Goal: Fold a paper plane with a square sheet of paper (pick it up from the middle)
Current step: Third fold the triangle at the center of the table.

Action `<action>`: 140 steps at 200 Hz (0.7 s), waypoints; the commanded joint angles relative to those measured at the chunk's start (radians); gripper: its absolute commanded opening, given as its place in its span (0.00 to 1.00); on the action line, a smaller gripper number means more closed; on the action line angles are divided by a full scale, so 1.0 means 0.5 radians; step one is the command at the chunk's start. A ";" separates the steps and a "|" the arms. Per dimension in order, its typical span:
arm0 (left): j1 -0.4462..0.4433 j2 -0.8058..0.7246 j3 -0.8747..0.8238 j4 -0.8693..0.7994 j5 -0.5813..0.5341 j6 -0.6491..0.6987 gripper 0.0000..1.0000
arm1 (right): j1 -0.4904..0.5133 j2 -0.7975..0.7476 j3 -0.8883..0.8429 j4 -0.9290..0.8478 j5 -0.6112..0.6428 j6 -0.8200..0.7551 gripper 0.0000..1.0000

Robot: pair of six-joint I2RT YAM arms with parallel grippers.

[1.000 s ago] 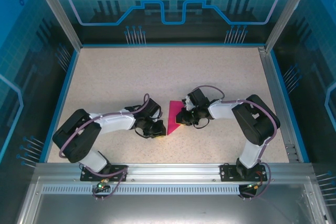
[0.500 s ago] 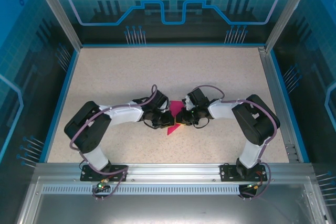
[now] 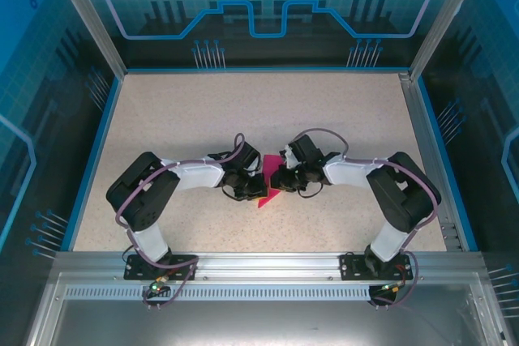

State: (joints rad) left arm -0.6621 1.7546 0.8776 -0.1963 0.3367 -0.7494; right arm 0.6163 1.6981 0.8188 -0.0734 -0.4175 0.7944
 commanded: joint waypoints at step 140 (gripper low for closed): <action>0.007 0.098 -0.055 -0.077 -0.135 0.033 0.09 | 0.070 -0.004 -0.256 0.332 -0.106 0.164 0.09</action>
State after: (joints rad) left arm -0.6621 1.7550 0.8776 -0.1963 0.3367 -0.7498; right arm 0.6342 1.7103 0.7261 0.0315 -0.4175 0.8391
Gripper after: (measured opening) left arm 0.093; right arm 0.106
